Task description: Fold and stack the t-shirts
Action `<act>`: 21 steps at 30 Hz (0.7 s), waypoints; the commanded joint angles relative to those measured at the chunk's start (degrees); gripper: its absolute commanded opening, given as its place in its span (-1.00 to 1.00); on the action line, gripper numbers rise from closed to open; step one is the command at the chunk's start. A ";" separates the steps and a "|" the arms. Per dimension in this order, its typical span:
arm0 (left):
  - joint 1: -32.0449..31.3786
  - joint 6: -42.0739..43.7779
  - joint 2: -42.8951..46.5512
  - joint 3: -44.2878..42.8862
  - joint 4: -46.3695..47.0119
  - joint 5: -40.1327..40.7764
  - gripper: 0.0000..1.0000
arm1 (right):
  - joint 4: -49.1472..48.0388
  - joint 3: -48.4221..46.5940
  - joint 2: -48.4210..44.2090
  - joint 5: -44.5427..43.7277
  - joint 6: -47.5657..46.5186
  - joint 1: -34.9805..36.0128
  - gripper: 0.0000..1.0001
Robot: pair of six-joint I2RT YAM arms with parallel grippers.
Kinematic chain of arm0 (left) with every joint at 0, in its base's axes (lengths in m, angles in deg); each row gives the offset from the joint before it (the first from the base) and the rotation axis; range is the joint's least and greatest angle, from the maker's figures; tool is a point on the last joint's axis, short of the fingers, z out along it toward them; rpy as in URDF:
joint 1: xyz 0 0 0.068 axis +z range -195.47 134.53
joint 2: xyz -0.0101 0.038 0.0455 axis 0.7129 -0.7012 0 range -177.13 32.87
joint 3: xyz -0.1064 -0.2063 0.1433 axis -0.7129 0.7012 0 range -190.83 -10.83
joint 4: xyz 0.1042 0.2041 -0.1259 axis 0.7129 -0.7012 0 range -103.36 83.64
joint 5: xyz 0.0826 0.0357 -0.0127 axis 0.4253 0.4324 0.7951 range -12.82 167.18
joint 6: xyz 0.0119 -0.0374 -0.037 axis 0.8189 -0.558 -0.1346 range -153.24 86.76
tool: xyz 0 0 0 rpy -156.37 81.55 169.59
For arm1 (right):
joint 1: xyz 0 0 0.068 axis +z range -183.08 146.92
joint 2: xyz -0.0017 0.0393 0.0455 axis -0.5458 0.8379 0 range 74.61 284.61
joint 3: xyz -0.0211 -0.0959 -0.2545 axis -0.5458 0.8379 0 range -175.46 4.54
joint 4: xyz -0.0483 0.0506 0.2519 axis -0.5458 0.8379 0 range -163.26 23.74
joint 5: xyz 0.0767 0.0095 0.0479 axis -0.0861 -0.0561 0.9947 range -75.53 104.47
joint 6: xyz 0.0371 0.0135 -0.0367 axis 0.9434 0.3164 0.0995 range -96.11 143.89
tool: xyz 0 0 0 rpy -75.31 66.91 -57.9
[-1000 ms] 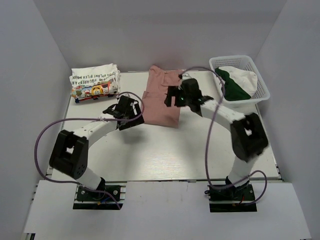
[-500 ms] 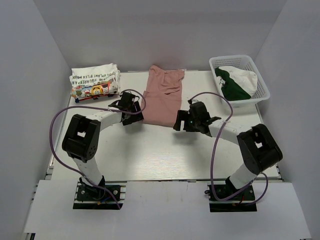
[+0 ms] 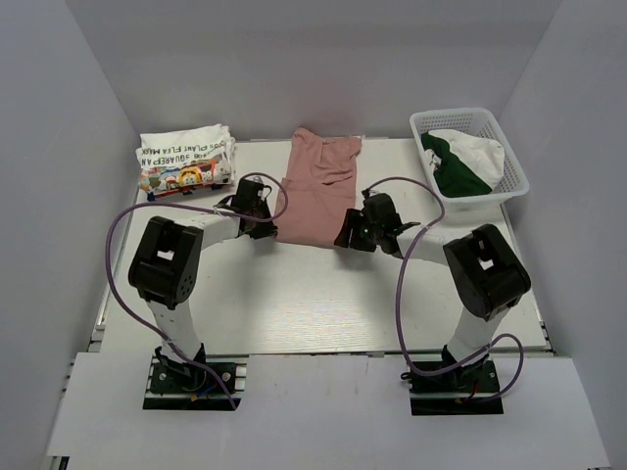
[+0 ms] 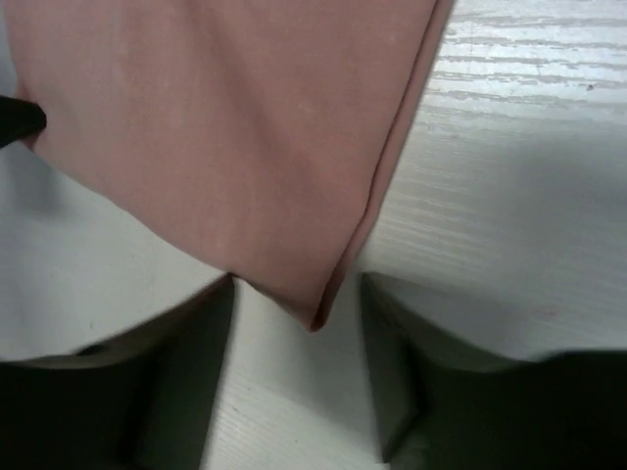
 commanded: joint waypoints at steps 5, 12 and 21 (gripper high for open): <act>-0.53 1.63 -4.13 -0.87 -1.34 -4.41 -1.00 | 0.74 -2.68 4.43 -0.44 3.15 -0.18 -0.77; -2.29 -0.46 8.24 9.40 -0.81 -10.21 -1.00 | 3.27 3.90 -5.03 0.33 1.84 0.61 -1.00; -8.01 -3.46 29.07 17.94 -13.27 -15.49 -1.00 | 20.77 16.04 -32.82 2.53 3.51 6.40 -1.00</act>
